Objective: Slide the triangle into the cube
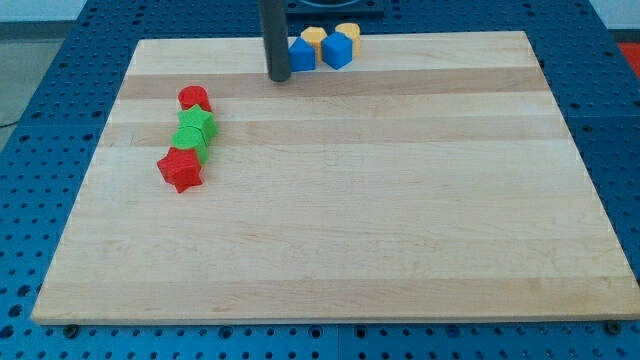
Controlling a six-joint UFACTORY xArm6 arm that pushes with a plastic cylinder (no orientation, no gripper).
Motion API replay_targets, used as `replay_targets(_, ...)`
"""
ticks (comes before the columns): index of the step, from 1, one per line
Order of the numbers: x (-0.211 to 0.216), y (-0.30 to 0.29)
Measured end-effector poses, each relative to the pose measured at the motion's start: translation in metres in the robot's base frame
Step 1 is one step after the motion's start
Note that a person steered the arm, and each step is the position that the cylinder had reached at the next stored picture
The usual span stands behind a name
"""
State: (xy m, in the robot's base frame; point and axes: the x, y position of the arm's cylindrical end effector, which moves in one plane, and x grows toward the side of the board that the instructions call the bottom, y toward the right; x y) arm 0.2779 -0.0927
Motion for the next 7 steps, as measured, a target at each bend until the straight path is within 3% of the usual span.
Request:
replay_targets(2, -0.032, -0.023)
replay_targets(7, -0.024, 0.04)
